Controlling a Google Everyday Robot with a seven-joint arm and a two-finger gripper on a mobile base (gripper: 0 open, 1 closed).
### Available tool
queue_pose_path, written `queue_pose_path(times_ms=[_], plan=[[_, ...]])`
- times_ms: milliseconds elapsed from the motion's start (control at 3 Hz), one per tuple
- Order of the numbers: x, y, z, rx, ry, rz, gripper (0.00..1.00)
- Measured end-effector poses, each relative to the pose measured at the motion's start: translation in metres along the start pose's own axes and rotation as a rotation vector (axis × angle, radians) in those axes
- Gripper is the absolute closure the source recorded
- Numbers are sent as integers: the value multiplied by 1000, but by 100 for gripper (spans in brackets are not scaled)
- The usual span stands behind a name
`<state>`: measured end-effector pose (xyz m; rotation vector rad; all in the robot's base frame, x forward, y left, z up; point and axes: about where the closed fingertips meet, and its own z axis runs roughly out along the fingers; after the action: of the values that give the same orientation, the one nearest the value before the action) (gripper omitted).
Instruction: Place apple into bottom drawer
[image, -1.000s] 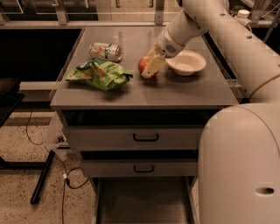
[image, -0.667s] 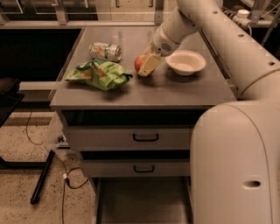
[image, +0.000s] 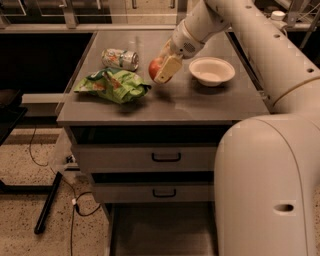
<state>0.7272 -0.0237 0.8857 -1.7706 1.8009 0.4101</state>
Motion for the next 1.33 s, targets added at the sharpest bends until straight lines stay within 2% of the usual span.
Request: queue_pose_path(times_ms=[333,667,1000,1333], plan=[[-2,10,-24,19,-28,-17,100],[10,26,-57,66,-38,-5,100],[41,59,-90,125,-30,48,100],[72,100,-108,159,-14,95,100]])
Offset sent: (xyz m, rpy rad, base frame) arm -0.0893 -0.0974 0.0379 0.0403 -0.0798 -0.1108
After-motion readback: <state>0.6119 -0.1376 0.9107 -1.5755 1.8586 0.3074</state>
